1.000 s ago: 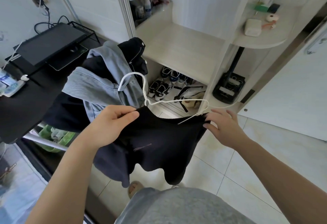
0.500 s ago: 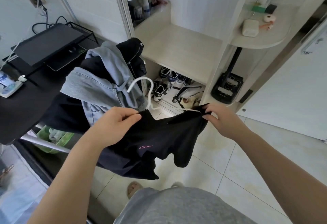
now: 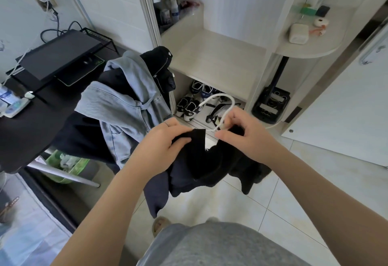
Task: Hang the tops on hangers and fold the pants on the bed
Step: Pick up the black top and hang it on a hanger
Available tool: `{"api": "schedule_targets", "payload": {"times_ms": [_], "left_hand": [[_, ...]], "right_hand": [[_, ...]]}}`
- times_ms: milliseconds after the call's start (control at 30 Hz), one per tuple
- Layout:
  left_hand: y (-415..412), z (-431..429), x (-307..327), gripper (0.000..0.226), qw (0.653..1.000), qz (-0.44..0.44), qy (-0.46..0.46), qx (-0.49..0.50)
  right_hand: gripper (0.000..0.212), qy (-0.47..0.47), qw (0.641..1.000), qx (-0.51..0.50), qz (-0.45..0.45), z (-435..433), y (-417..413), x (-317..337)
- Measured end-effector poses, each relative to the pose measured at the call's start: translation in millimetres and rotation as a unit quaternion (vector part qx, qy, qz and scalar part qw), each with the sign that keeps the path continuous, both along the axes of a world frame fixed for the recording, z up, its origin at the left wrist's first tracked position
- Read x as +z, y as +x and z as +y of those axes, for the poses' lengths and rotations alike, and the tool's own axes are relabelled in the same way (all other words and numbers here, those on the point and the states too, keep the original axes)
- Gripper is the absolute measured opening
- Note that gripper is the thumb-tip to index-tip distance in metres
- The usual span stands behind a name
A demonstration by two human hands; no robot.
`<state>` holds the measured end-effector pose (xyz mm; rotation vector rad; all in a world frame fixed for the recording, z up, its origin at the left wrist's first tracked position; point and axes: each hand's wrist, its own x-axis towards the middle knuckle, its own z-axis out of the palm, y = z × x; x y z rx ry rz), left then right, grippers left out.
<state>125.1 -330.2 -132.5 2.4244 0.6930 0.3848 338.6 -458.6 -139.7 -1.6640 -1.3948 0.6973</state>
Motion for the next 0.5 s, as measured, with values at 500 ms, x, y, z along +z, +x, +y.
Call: {"api": "schedule_targets", "payload": {"times_ms": [500], "left_hand": [[-23, 12, -11, 0.022, 0.985, -0.084, -0.059, 0.137]], "right_hand": [[0.037, -0.035, 0.998, -0.044, 0.027, -7, 21, -4]]}}
